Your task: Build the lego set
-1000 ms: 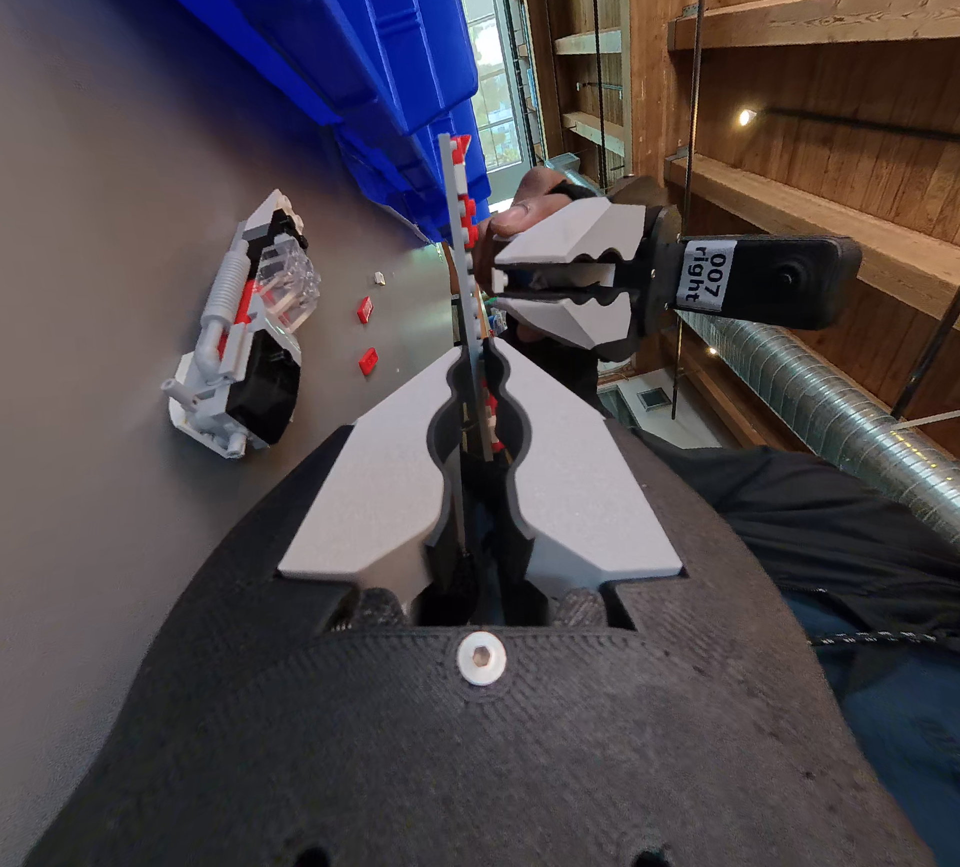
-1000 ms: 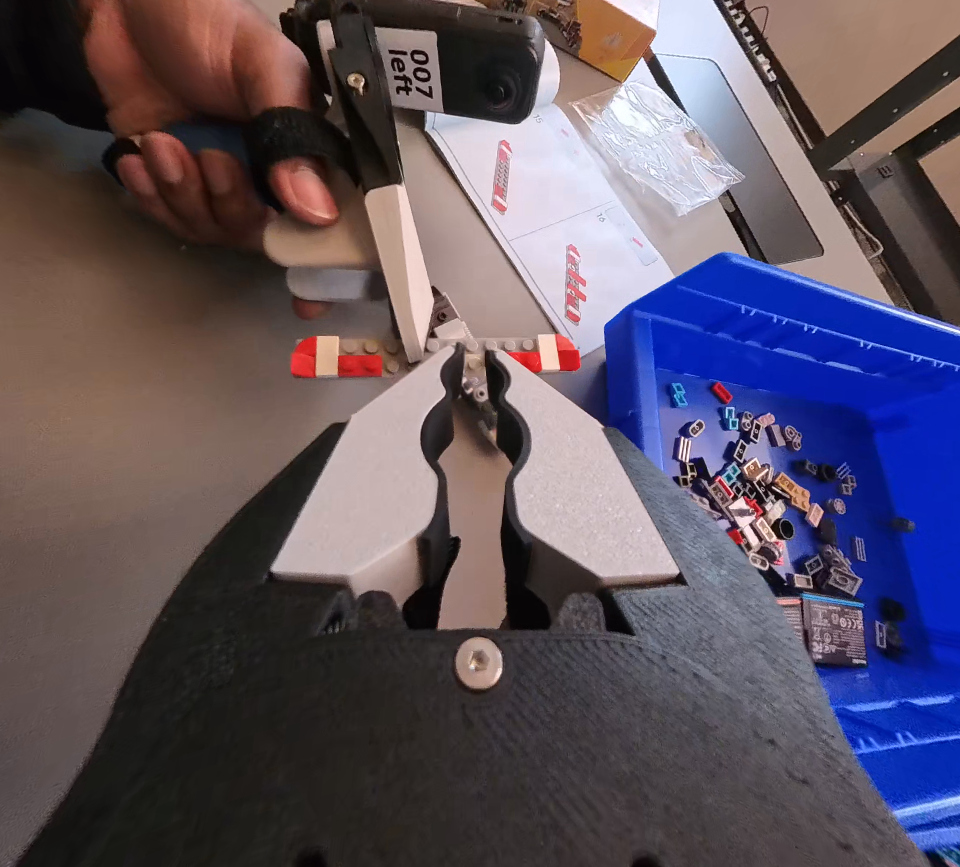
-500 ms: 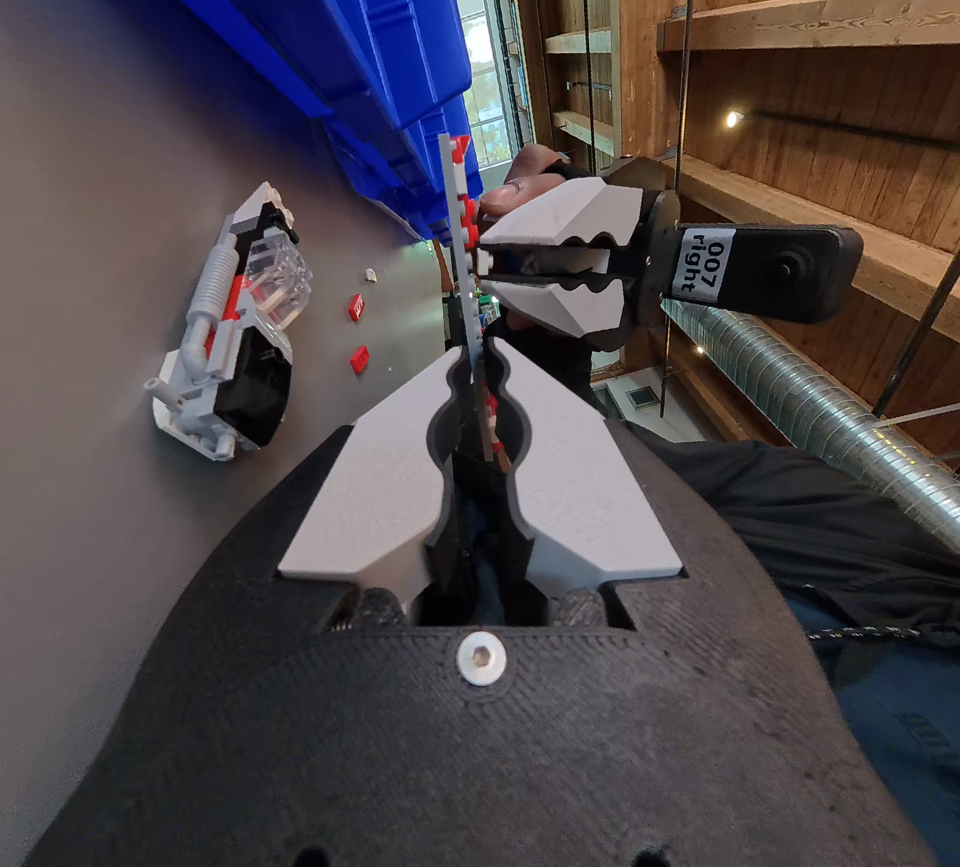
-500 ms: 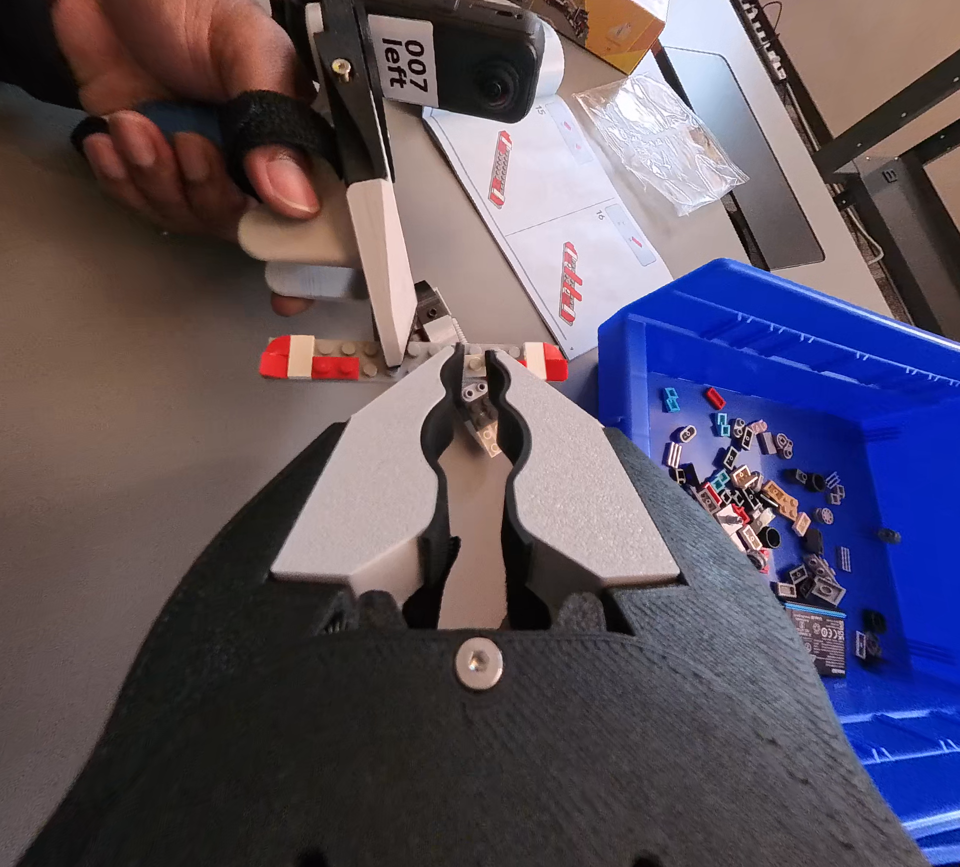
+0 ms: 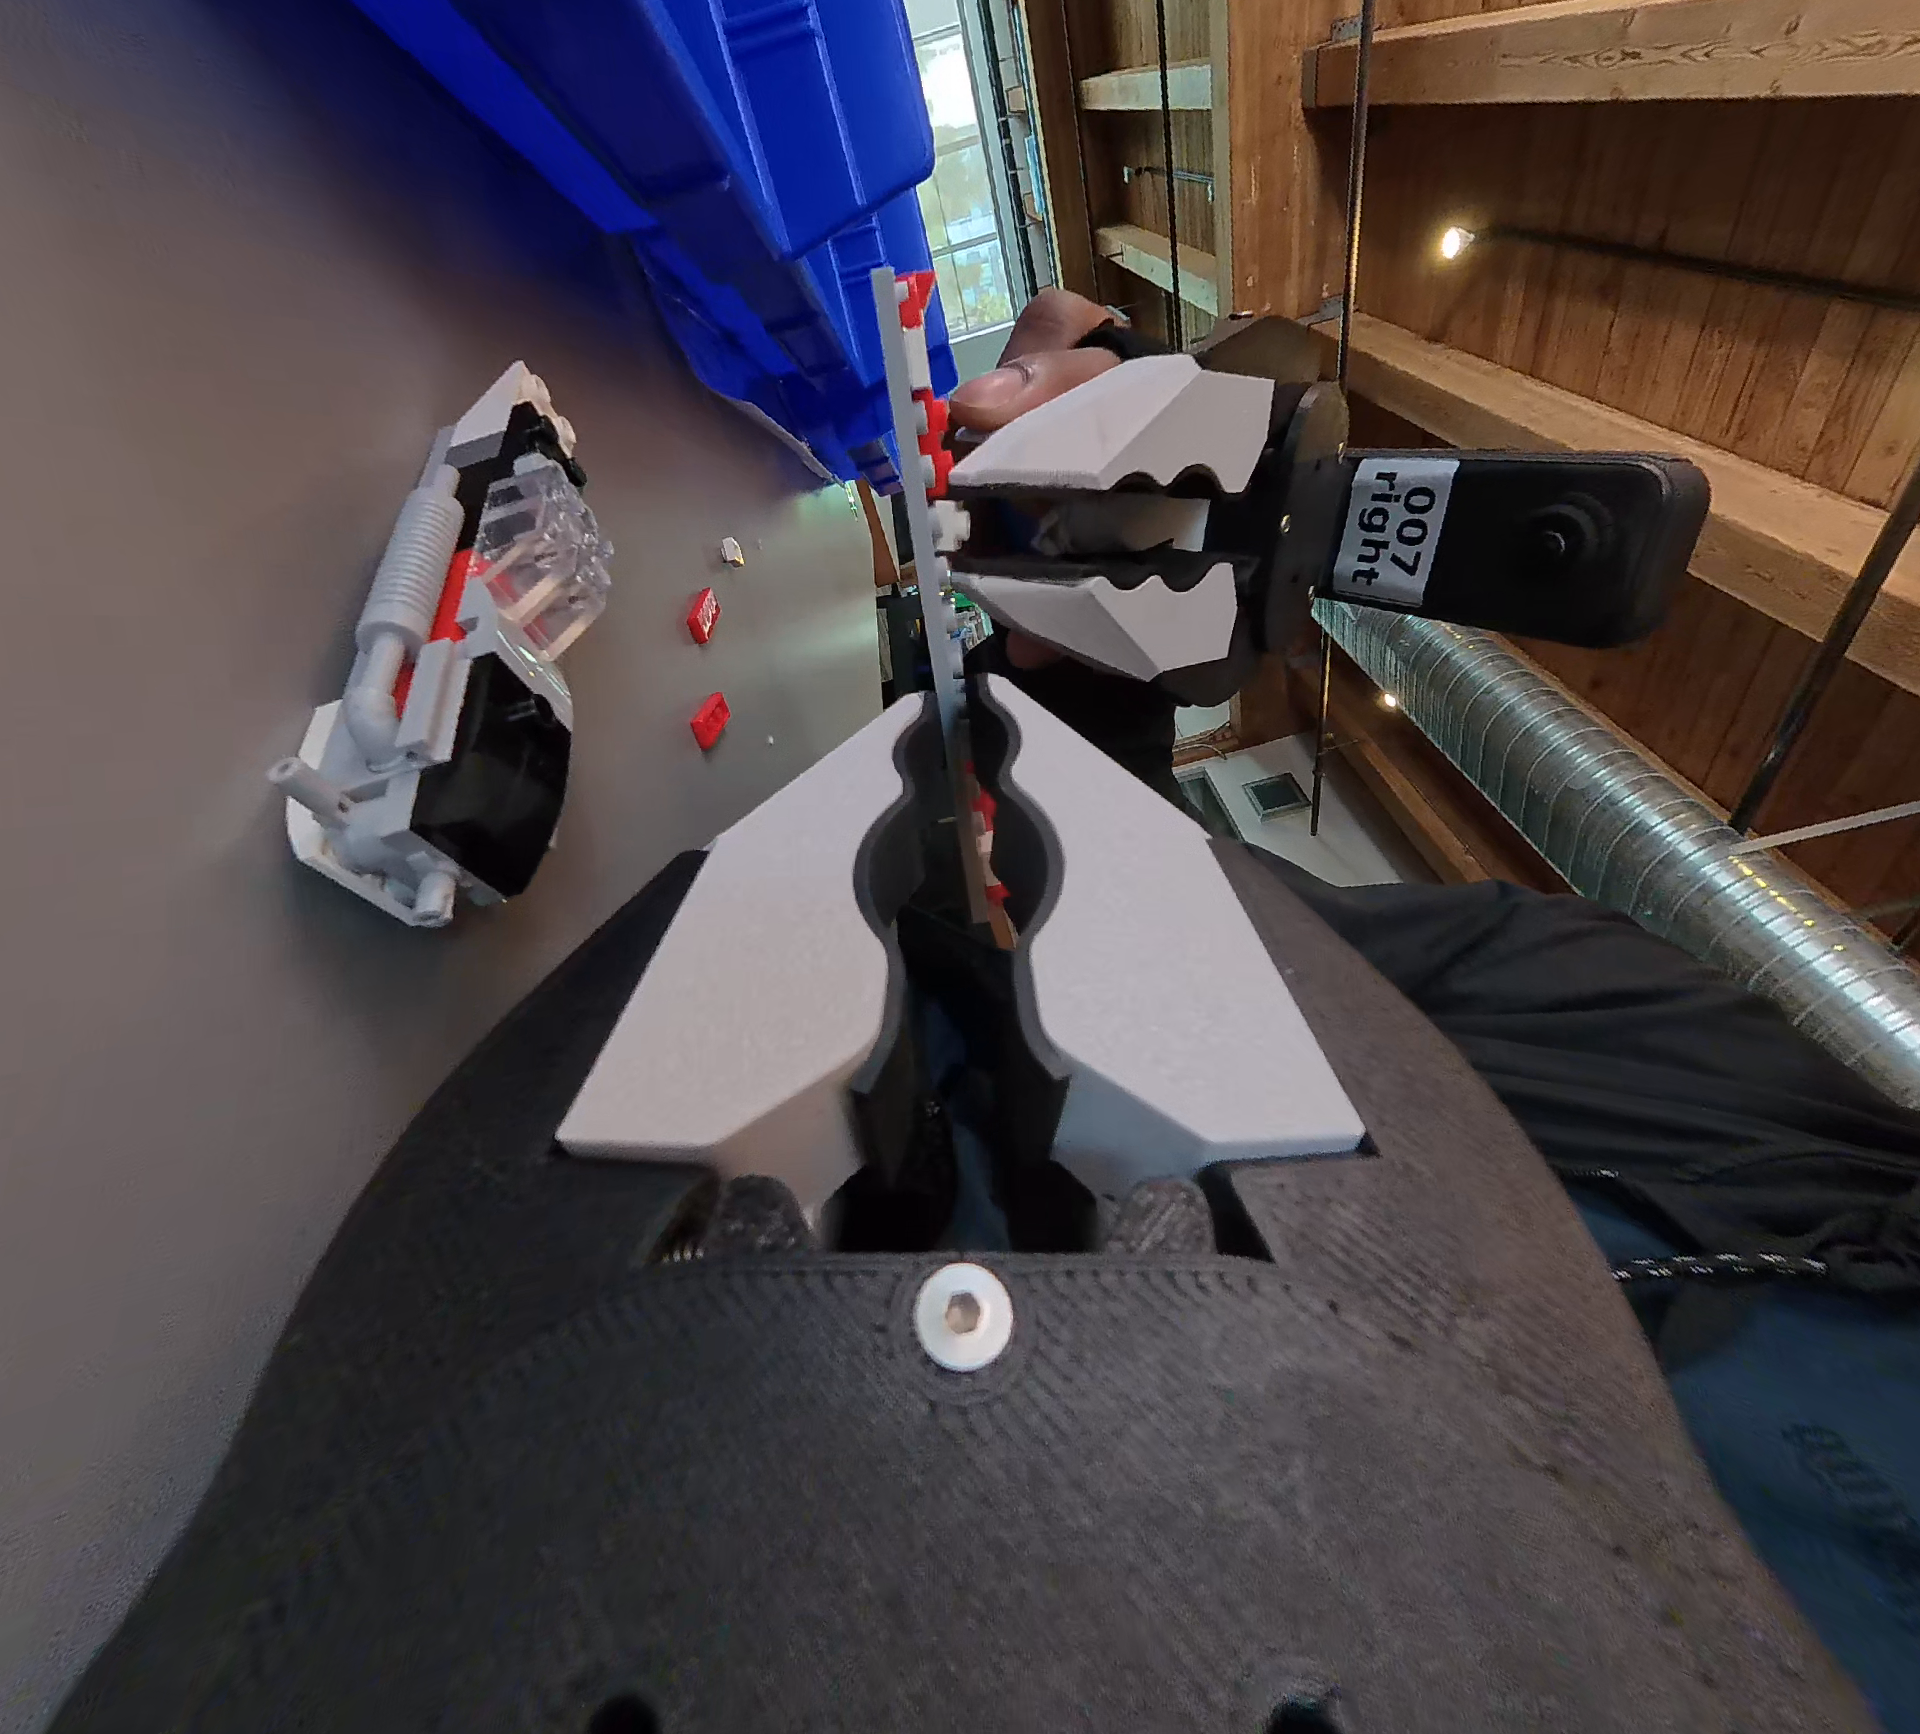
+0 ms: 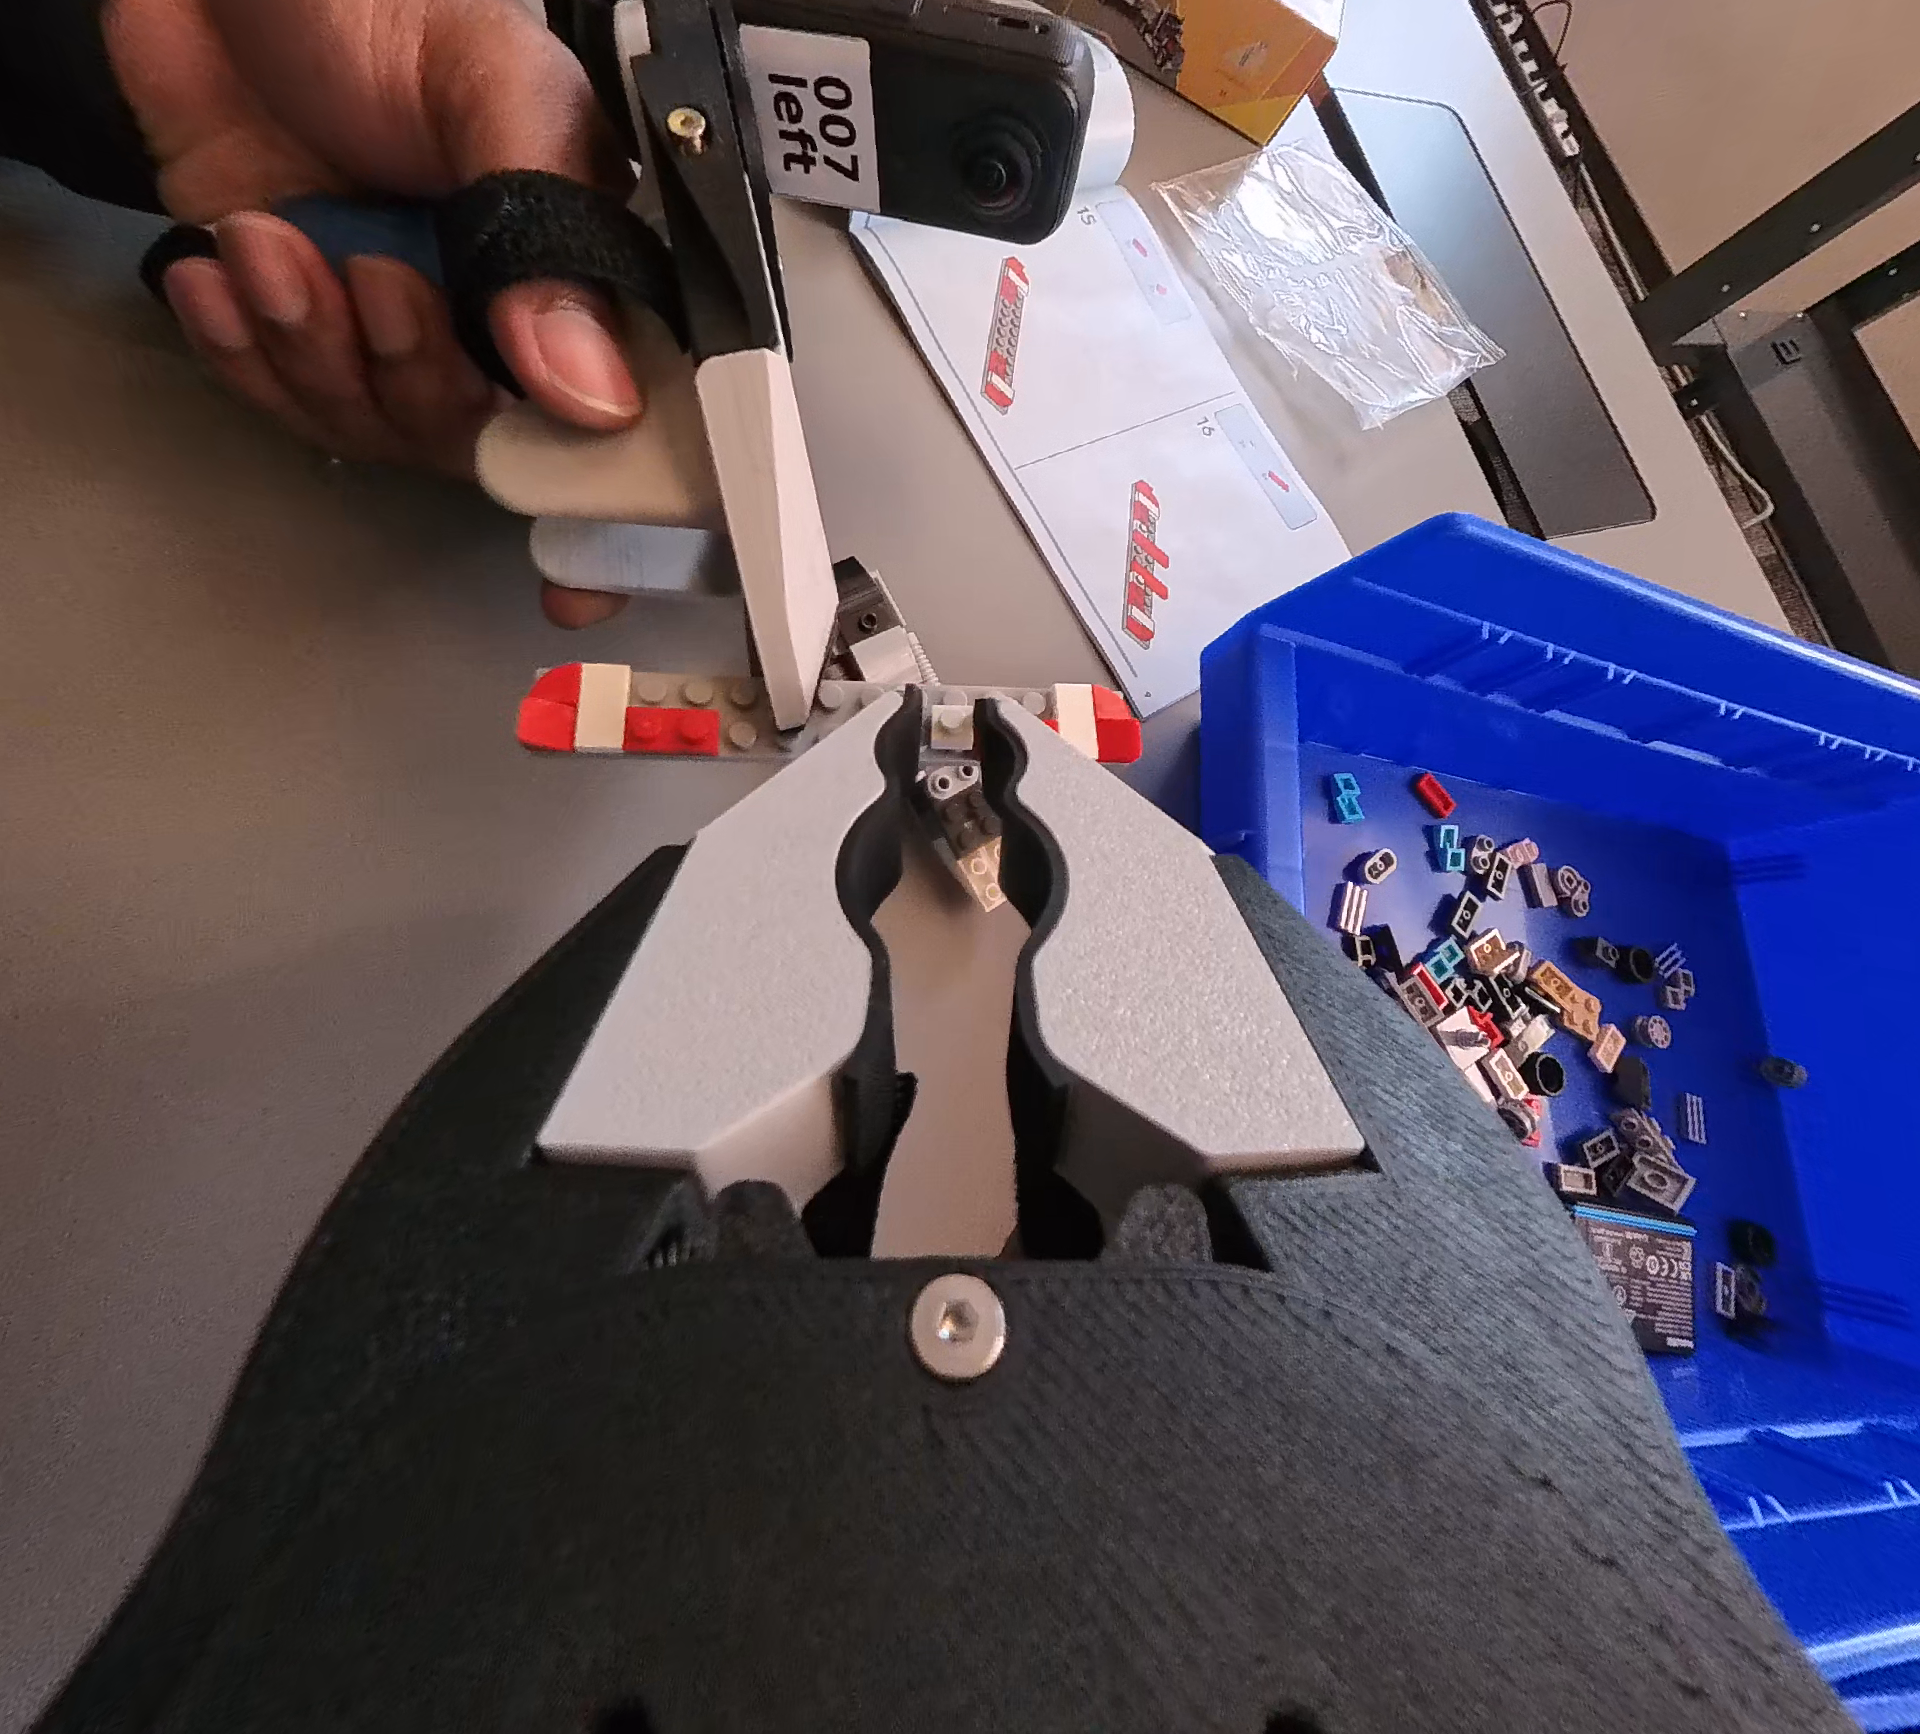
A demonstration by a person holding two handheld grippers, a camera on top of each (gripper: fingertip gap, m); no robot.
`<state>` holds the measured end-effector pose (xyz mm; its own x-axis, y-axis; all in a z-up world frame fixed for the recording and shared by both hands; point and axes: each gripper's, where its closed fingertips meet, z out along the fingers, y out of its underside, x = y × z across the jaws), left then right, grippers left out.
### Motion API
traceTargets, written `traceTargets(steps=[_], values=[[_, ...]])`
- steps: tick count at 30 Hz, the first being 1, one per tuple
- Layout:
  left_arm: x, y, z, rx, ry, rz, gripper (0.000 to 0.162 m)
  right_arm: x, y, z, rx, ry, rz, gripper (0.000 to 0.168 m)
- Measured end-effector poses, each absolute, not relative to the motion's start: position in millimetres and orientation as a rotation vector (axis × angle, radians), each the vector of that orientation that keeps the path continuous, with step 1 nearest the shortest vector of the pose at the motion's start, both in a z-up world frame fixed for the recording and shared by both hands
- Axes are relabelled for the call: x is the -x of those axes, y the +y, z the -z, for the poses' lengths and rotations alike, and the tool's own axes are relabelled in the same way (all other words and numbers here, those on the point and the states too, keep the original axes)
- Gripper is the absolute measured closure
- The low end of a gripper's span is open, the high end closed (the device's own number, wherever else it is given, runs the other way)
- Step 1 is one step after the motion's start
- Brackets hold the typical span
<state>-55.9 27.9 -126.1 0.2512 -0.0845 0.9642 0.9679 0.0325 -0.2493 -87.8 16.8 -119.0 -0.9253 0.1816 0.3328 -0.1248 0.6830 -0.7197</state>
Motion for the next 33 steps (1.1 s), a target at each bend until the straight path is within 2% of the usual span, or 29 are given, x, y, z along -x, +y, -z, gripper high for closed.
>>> traceTargets(steps=[9,12,17,22,33], values=[[57.1,26.9,126.0,1.237,-0.971,1.041,0.158,87.3,22.1,108.5,0.145,-2.474,-1.186,0.15],[58.0,25.9,125.1,1.232,-0.972,1.038,0.158,92.0,32.7,104.0,0.4,-2.421,-1.276,0.141],[56.3,27.7,125.6,1.236,-0.971,1.044,0.158,90.1,39.5,103.1,0.96,-2.338,-1.569,0.137],[56.0,28.3,126.4,1.24,-0.975,1.037,0.158,84.0,32.4,102.3,1.275,-2.271,-1.794,0.131],[68.6,14.0,118.0,1.205,-0.984,0.991,0.158,88.2,23.2,107.1,1.392,-2.258,-1.849,0.126]])
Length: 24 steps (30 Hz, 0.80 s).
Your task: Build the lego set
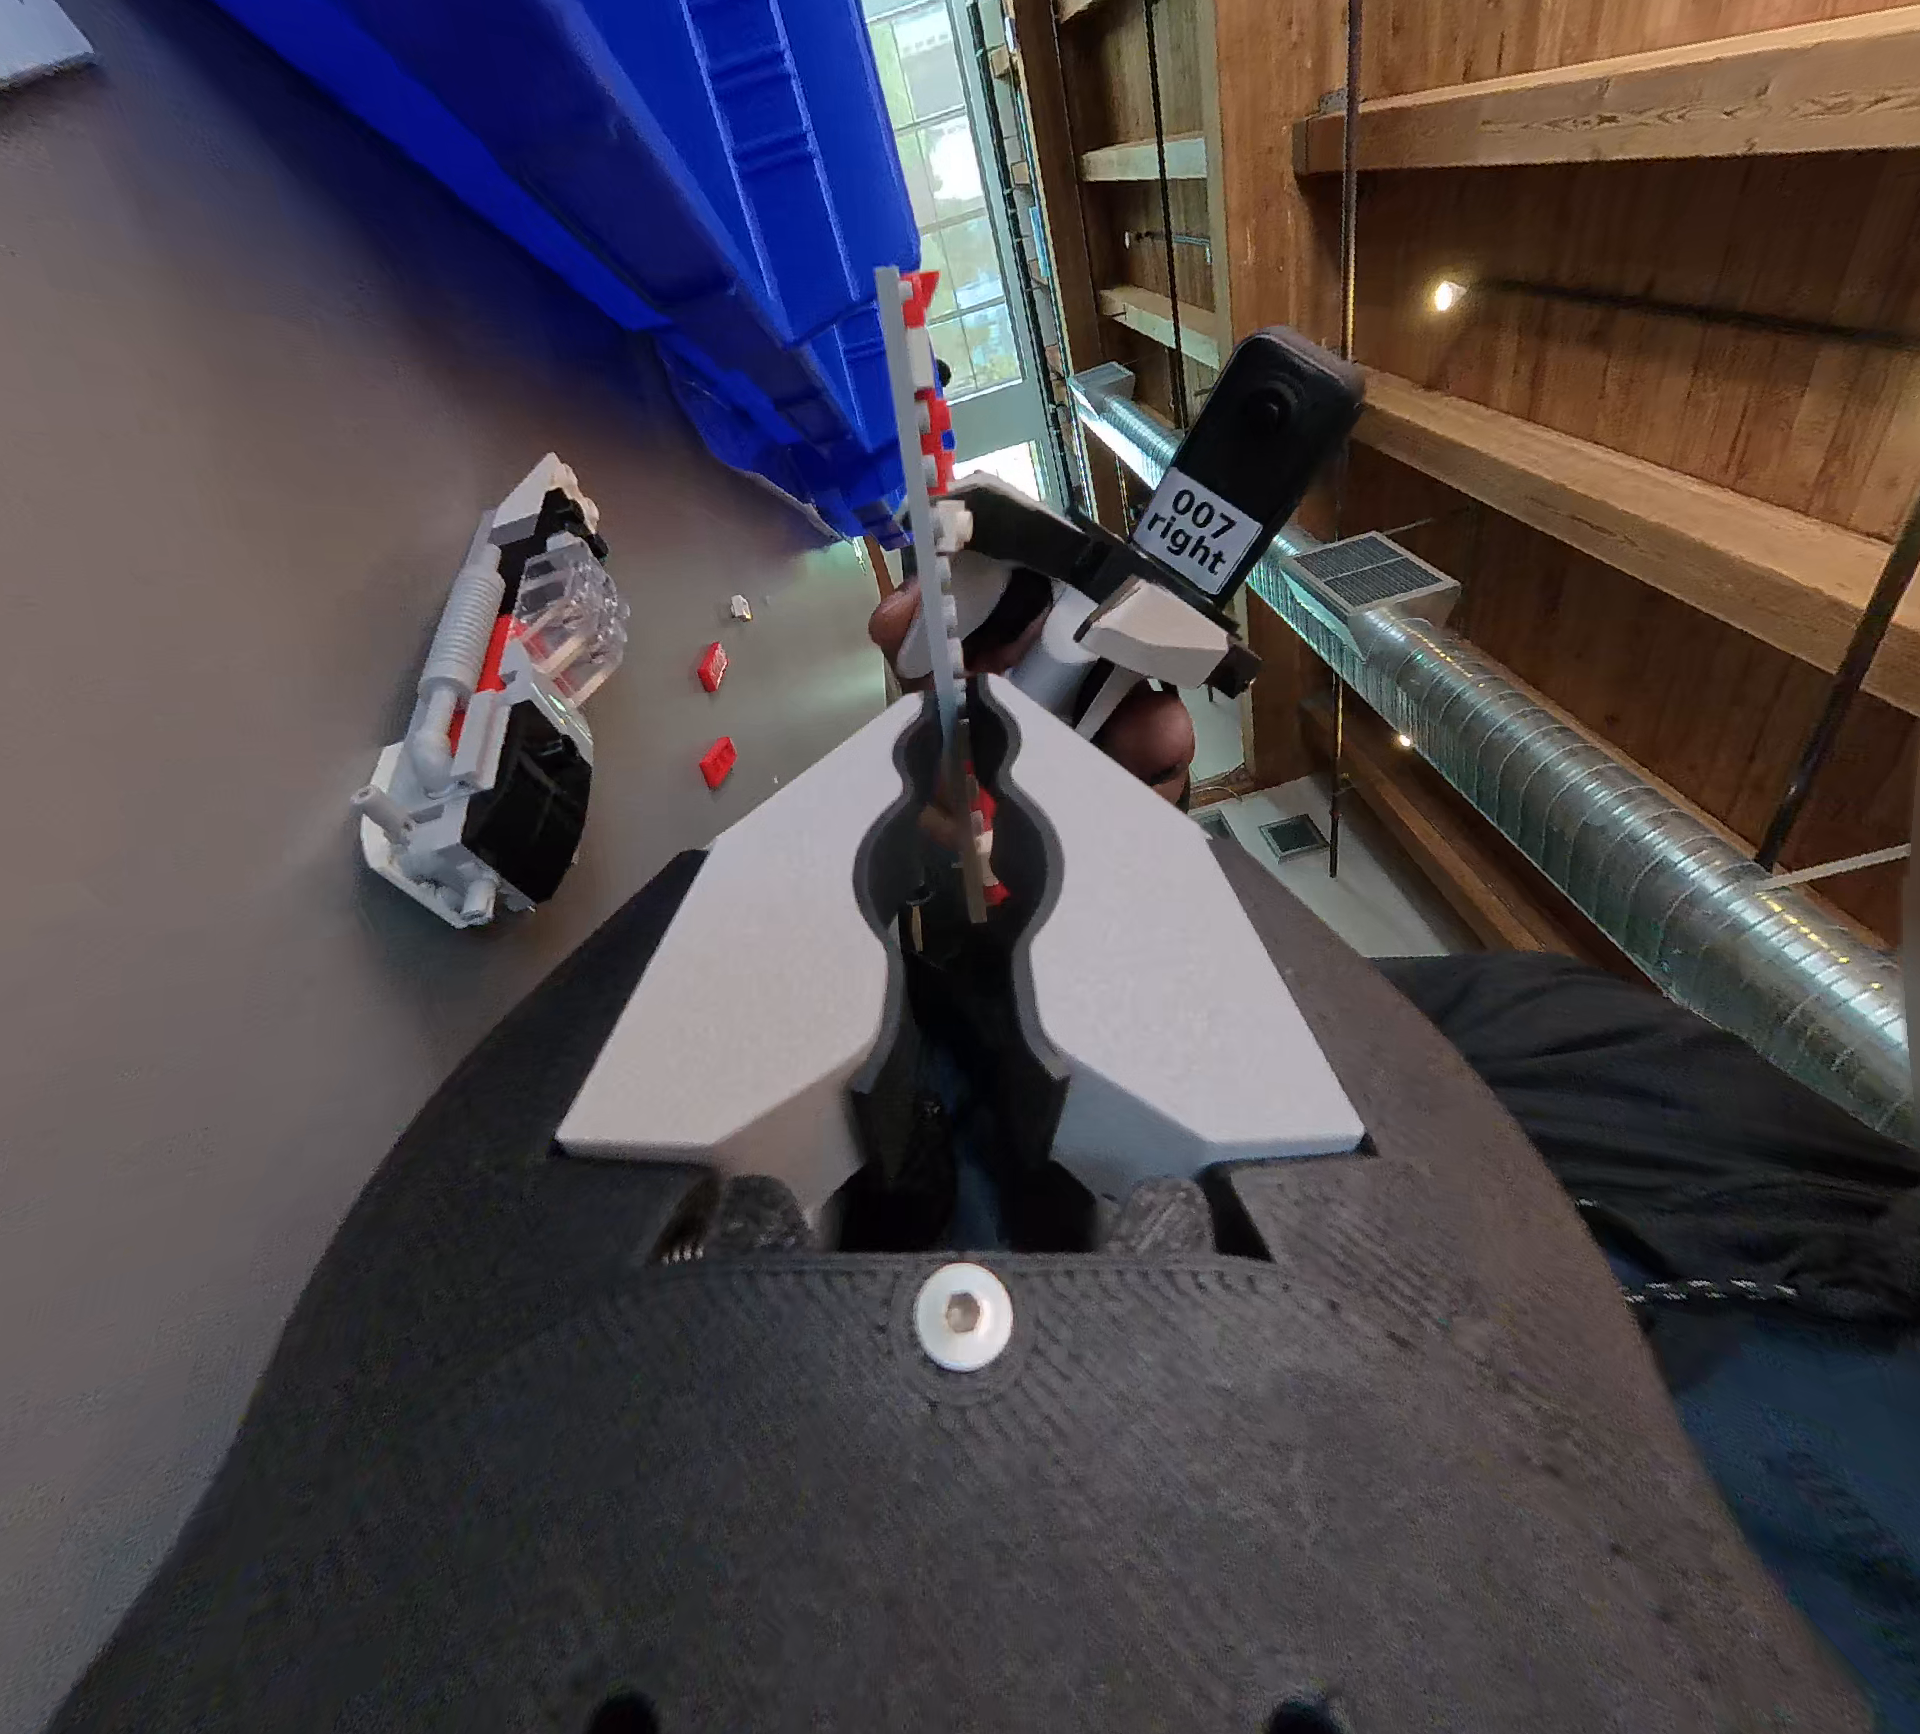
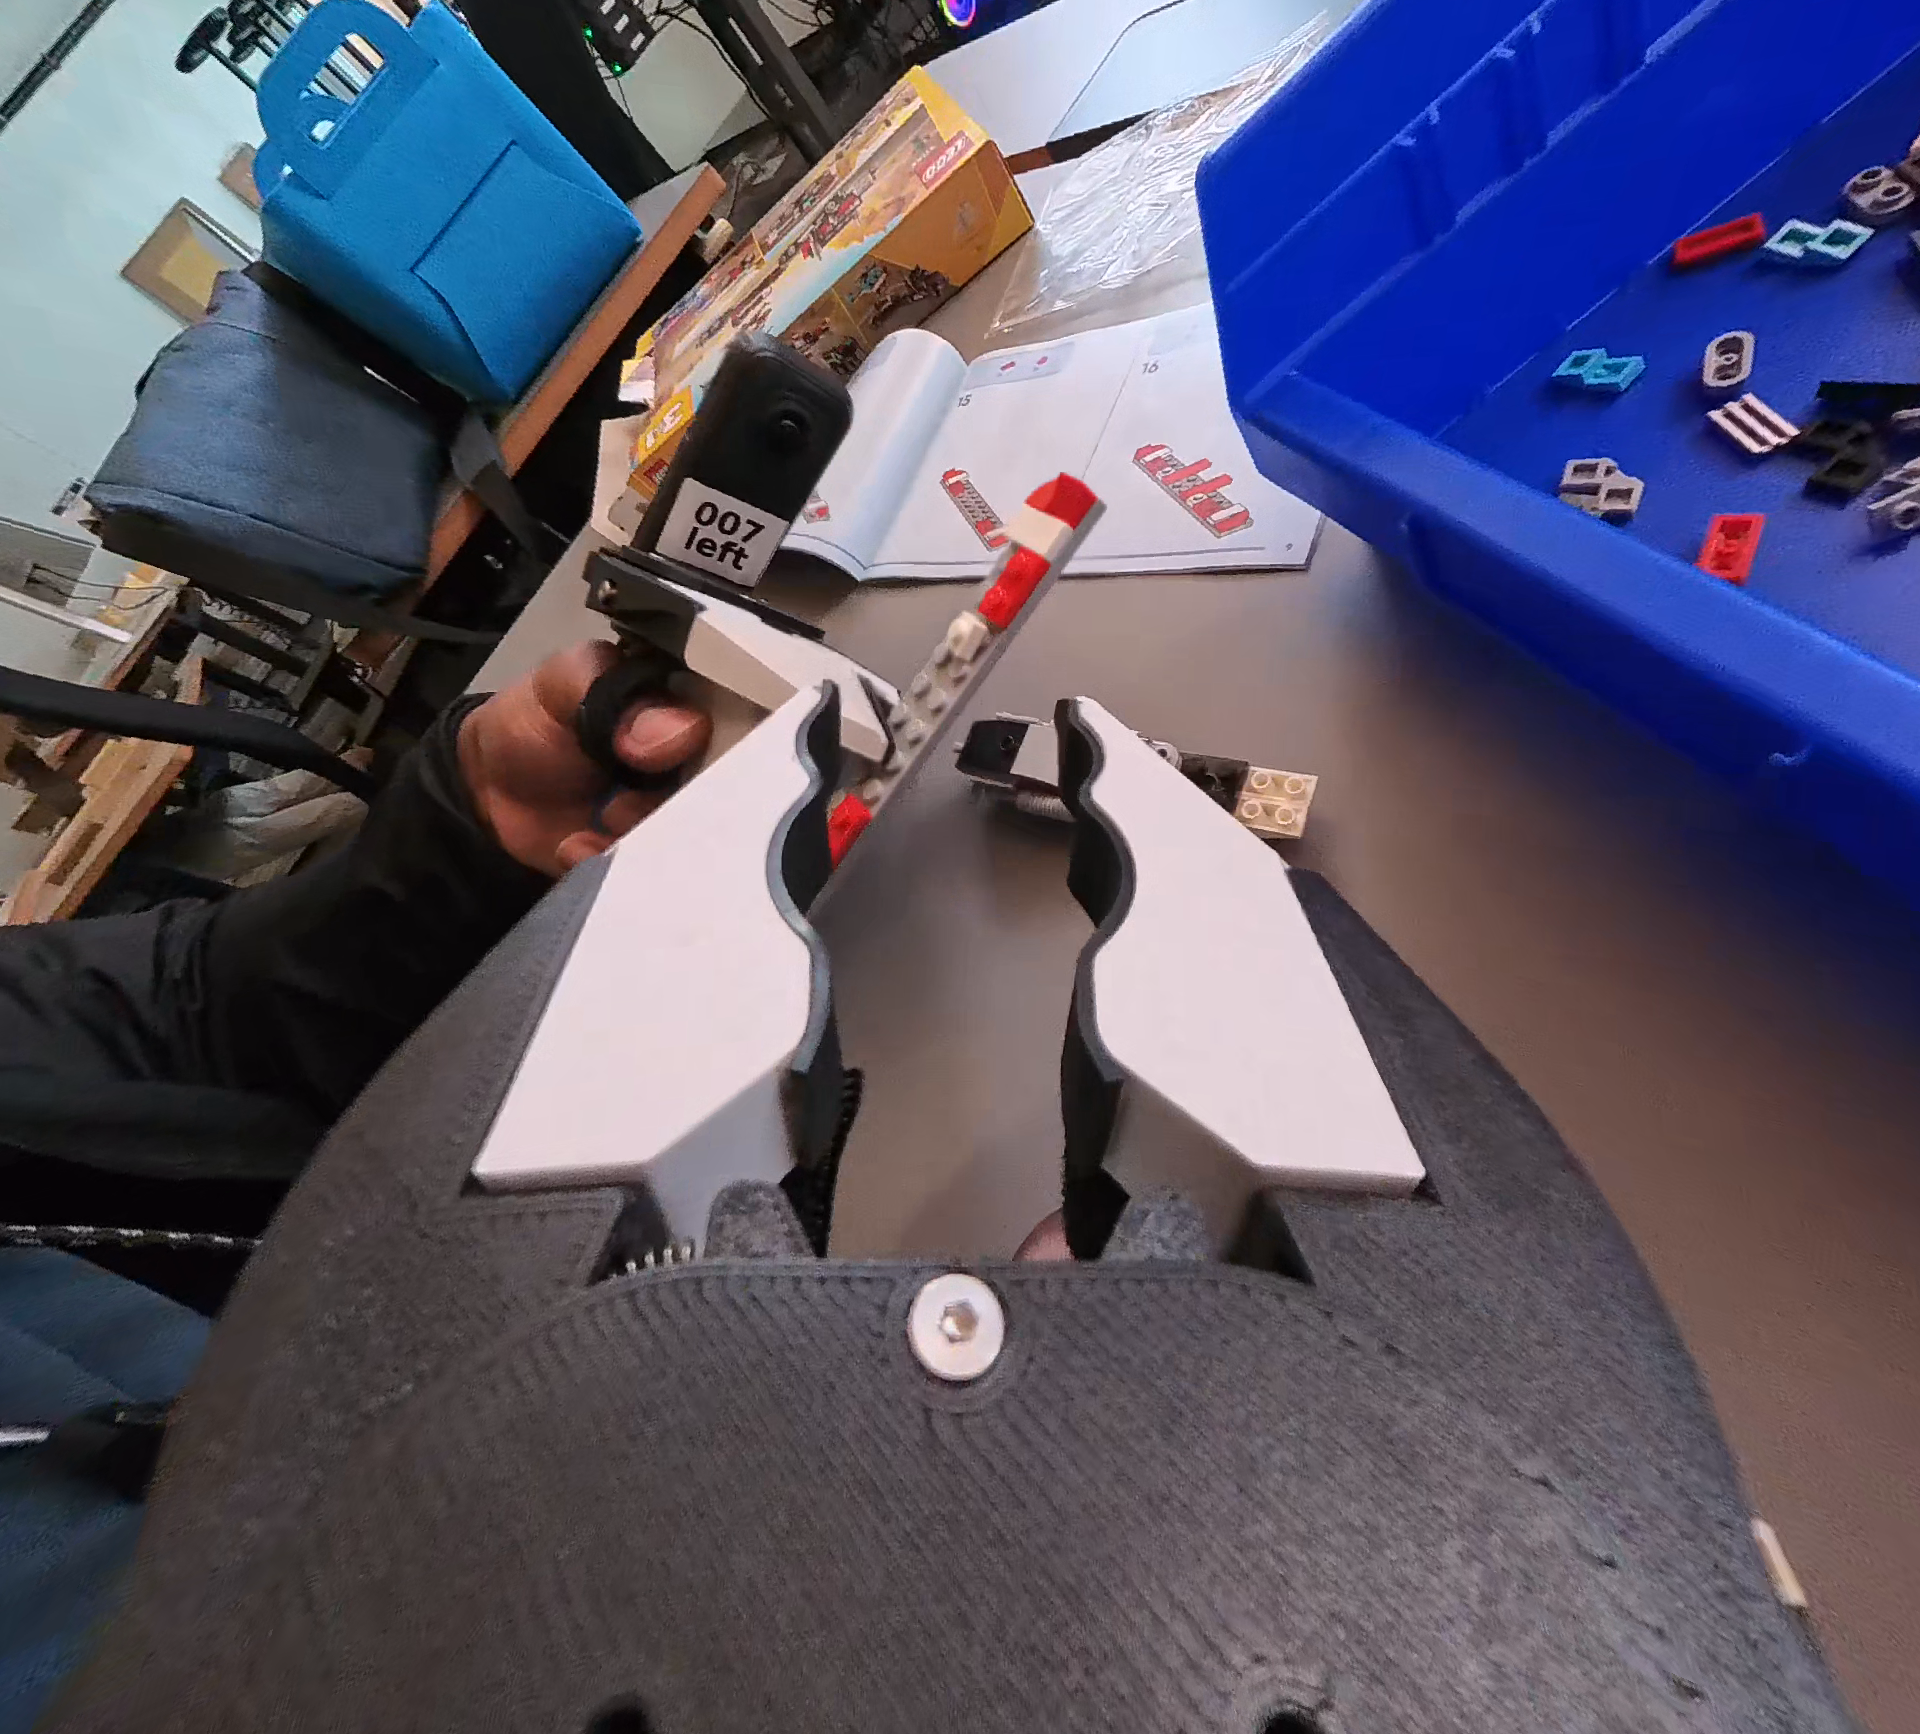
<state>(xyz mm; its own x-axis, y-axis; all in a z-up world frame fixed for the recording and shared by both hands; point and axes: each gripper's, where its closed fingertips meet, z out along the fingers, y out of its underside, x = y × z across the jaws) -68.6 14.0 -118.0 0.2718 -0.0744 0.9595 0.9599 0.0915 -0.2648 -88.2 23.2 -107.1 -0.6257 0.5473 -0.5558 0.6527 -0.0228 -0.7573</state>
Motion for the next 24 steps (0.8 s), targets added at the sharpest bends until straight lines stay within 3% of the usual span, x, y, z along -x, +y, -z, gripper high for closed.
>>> traceTargets(steps=[24], values=[[76.1,5.1,113.9,1.186,-0.988,0.964,0.158,97.0,15.1,108.3,-1.358,2.061,1.718,0.123]])
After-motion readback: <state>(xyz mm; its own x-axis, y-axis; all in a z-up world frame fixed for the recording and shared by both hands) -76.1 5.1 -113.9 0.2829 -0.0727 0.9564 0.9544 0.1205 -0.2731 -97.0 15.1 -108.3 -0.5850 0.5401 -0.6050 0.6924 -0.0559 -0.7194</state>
